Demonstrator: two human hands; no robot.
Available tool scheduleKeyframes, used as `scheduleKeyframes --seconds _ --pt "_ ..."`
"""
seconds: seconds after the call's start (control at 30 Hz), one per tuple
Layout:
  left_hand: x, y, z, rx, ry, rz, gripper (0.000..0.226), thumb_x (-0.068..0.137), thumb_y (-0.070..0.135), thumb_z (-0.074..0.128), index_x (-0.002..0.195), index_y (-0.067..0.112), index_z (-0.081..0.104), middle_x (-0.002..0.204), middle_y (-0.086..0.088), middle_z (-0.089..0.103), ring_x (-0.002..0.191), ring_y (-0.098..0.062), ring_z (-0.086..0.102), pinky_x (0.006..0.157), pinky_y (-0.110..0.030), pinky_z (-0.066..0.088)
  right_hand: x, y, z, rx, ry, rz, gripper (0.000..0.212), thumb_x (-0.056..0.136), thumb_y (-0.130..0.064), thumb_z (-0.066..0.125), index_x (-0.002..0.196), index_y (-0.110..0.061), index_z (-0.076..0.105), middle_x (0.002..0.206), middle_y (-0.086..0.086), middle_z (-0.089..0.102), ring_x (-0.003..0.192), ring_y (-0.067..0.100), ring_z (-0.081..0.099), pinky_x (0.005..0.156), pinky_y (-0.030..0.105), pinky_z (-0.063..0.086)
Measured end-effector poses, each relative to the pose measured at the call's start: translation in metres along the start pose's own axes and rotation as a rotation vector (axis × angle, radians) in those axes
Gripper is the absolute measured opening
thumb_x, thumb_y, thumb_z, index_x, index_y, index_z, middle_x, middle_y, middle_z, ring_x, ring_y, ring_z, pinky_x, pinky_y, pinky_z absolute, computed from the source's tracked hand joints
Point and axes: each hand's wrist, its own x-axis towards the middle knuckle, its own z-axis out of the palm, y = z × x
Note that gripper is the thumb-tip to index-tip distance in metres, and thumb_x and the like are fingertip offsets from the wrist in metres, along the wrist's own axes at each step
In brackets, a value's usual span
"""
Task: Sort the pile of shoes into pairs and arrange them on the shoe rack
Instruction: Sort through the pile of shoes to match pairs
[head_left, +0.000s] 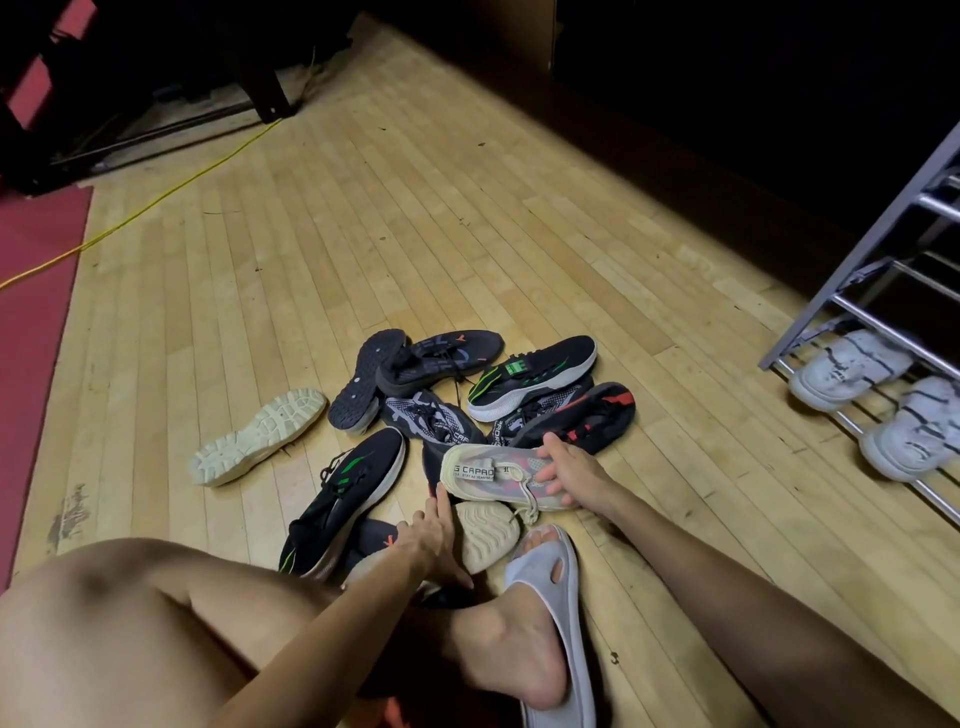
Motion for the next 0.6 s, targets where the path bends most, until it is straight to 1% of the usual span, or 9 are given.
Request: scheduleKeyframes --seconds 0.1,0.17,0.23,0.3,0.37,0.4,0.47,0.53,0.6 --pt "0.003 -0.005 -0.003 -0.052 0.026 0.044 0.146 0.057 0.058 0.081 0.151 0.003 -0.017 0.156 -0.014 0.021 0.133 -0.033 0.041 0.107 -0.046 0.037 0.002 -0.004 0.004 0.018 -0.004 0.007 0.053 0.102 -0.052 0.029 0.123 -0.014 0.059 0.093 0.003 0.069 0.066 0.014 0.056 0.046 0.022 0.041" --pt "0.008 -0.016 -0.012 -0.208 0.04 0.085 0.14 0.053 0.049 0.084 0.154 0.012 -0.006 0.147 -0.011 0.037 0.128 -0.03 0.048 0.105 -0.041 0.04 0.003 -0.007 0.006 0.01 -0.021 -0.005 0.052 0.102 -0.052 0.028 0.121 -0.015 0.059 0.094 0.003 0.069 0.068 0.015 0.057 0.049 0.024 0.041" --pt "0.012 -0.03 -0.023 -0.416 0.048 0.119 0.126 0.054 0.037 0.087 0.153 0.017 0.012 0.133 -0.005 0.052 0.121 -0.022 0.053 0.099 -0.026 0.043 0.003 -0.008 0.009 0.015 -0.041 -0.014 0.049 0.102 -0.052 0.027 0.118 -0.018 0.059 0.092 0.003 0.067 0.07 0.016 0.056 0.051 0.025 0.041" --pt "0.015 -0.043 -0.031 -0.625 -0.003 0.135 0.108 0.057 0.027 0.086 0.149 0.017 0.029 0.116 0.001 0.061 0.106 -0.015 0.059 0.084 -0.014 0.045 0.002 -0.009 0.011 0.019 -0.058 -0.017 0.046 0.102 -0.053 0.027 0.112 -0.022 0.06 0.092 0.003 0.066 0.072 0.016 0.056 0.051 0.024 0.042" --pt "0.014 -0.051 -0.041 -0.862 -0.072 0.123 0.097 0.057 0.032 0.081 0.143 0.018 0.04 0.11 0.002 0.065 0.099 -0.013 0.061 0.081 -0.016 0.047 0.001 -0.009 0.013 0.029 -0.069 -0.018 0.044 0.101 -0.053 0.027 0.109 -0.024 0.059 0.091 0.004 0.068 0.07 0.015 0.056 0.05 0.023 0.043" --pt "0.012 -0.054 -0.046 -0.953 -0.077 0.103 0.094 0.053 0.039 0.079 0.138 0.02 0.045 0.111 0.0 0.065 0.098 -0.013 0.061 0.084 -0.019 0.046 0.001 -0.009 0.013 0.058 -0.072 -0.016 0.044 0.102 -0.053 0.027 0.109 -0.024 0.059 0.089 0.004 0.067 0.068 0.014 0.054 0.048 0.023 0.04" --pt "0.007 -0.058 -0.06 -1.069 -0.046 0.077 0.087 0.046 0.05 0.071 0.127 0.02 0.056 0.109 -0.003 0.067 0.089 -0.011 0.062 0.076 -0.02 0.046 0.001 -0.01 0.013 0.135 -0.074 -0.012 0.044 0.103 -0.053 0.029 0.107 -0.022 0.059 0.083 0.004 0.062 0.061 0.013 0.049 0.046 0.022 0.034" --pt "0.002 -0.063 -0.072 -1.317 -0.095 0.042 0.069 0.063 0.054 0.059 0.117 0.01 0.063 0.093 -0.008 0.07 0.074 -0.015 0.065 0.063 -0.021 0.049 -0.001 -0.012 0.012 0.196 -0.069 -0.01 0.046 0.103 -0.052 0.031 0.107 -0.017 0.06 0.083 0.006 0.061 0.06 0.014 0.048 0.045 0.022 0.031" --pt "-0.002 -0.068 -0.084 -1.735 -0.183 0.108 0.067 0.085 0.056 0.037 0.114 0.0 0.06 0.089 -0.017 0.069 0.074 -0.027 0.065 0.066 -0.029 0.052 -0.001 -0.013 0.011 0.226 -0.048 -0.002 0.048 0.104 -0.049 0.031 0.111 -0.011 0.06 0.086 0.008 0.065 0.063 0.017 0.052 0.045 0.022 0.034"
